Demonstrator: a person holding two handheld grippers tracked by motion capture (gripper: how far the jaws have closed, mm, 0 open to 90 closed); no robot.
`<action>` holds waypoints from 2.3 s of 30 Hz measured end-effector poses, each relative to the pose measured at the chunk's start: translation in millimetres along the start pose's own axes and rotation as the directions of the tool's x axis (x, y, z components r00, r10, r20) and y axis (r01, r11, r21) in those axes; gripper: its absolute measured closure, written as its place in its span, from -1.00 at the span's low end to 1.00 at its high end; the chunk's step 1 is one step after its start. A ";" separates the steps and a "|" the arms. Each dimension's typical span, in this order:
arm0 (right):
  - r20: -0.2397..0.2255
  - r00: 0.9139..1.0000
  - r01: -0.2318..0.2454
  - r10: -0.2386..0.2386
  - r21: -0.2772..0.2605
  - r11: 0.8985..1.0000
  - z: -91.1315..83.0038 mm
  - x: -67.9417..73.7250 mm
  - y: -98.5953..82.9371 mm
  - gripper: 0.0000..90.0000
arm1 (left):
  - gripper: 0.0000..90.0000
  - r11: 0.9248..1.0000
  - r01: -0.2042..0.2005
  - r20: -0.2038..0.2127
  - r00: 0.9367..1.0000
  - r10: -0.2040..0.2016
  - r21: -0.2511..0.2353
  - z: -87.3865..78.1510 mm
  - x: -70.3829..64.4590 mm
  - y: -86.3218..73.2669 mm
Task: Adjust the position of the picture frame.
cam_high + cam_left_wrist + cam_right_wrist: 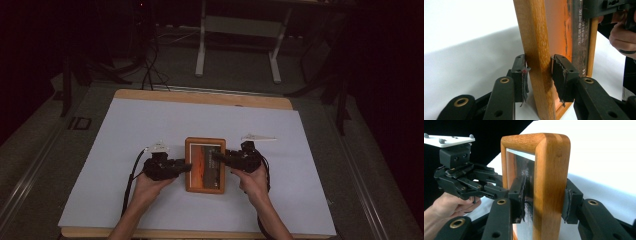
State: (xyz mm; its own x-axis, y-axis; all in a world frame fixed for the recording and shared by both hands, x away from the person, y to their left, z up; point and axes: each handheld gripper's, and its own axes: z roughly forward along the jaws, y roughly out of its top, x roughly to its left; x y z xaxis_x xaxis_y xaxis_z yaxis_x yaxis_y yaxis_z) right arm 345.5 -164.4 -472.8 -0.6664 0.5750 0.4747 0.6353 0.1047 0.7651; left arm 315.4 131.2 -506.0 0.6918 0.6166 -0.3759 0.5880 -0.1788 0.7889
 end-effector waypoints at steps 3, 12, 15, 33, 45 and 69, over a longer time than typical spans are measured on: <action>0.023 1.000 -0.004 0.004 0.018 1.000 -0.5 -3.4 -0.8 0.26 | 0.44 1.000 -0.007 -0.010 1.000 0.007 0.004 3.7 -2.4 1.5; 0.056 0.998 -0.025 0.020 0.075 0.997 4.4 -15.0 -1.2 0.11 | 0.42 1.000 0.000 -0.040 0.999 0.001 0.016 10.4 -5.8 3.8; 0.064 0.998 -0.023 0.017 0.089 0.996 8.4 -16.6 0.8 0.07 | 0.41 1.000 0.008 -0.050 0.999 -0.007 0.021 11.2 -5.6 3.9; 0.087 0.995 -0.070 0.058 0.150 0.986 33.8 -34.6 4.6 -0.14 | 0.27 0.994 0.097 -0.059 0.994 -0.094 0.045 24.6 7.8 1.9; 0.175 0.983 -0.081 0.048 0.186 0.979 48.1 -44.1 -2.9 -0.15 | 0.03 0.980 0.176 -0.079 0.983 -0.168 0.095 36.7 18.2 -4.1; 0.209 0.978 -0.070 0.027 0.202 0.977 30.4 -38.0 -15.9 -0.02 | -0.07 0.990 0.075 -0.039 0.997 -0.071 0.122 42.8 26.1 4.9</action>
State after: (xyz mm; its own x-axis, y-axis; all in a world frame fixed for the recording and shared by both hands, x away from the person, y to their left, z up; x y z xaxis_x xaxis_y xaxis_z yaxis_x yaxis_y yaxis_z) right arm 372.6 -163.2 -516.2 -0.5529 0.7344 0.3936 0.7463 0.2262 0.6260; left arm 354.3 113.5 -532.8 0.6317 0.6569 -0.4115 0.6850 -0.2245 0.6931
